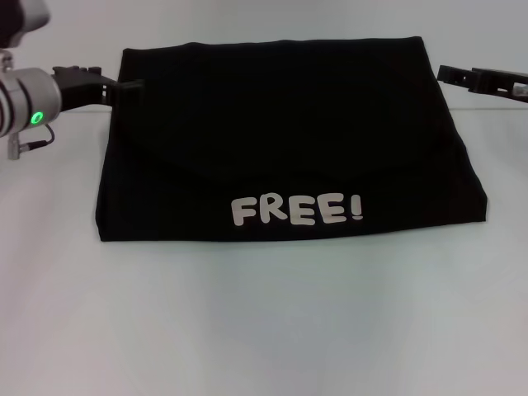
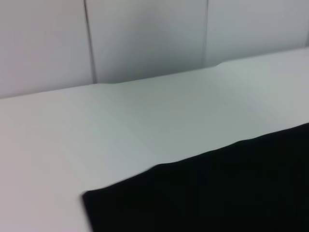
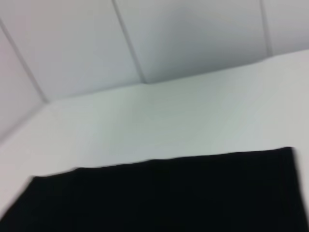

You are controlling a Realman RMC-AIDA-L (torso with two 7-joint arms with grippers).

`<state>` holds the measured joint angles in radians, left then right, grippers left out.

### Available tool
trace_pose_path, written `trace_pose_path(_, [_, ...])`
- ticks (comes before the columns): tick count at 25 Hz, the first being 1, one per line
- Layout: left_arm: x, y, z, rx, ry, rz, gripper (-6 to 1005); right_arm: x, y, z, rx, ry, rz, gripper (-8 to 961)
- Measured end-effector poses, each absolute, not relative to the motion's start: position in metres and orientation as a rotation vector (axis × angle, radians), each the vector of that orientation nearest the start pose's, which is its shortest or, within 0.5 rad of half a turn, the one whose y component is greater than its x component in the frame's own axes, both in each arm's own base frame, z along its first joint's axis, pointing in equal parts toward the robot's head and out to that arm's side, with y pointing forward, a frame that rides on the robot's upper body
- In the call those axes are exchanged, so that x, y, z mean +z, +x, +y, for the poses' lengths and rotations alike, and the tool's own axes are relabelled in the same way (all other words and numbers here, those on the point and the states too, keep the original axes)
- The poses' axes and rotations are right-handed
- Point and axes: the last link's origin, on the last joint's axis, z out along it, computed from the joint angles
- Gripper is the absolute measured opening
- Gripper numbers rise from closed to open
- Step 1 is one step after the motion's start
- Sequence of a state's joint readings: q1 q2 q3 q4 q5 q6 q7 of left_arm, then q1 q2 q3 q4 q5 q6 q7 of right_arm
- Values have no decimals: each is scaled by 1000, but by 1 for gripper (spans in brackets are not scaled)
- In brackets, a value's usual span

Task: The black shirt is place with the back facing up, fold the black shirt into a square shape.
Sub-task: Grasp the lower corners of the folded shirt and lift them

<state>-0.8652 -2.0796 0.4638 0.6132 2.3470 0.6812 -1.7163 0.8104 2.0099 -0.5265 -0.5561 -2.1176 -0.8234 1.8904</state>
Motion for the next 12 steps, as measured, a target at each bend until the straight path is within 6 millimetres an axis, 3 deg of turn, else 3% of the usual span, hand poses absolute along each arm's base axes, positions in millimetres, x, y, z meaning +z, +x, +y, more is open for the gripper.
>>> trace_pose_path(4, [58,-246,455,-383,-2106,-878,760,64,262,452,661,-2048,1141,675])
trace_pose_path(8, [54,-244,421,-440,-2263,-900,873,64,264,428,701,-2201,1149,674])
trace_pose_path(12, [51,-255,394,-436,-2311,-923,873,63,267,408,719,-2304,1134,674])
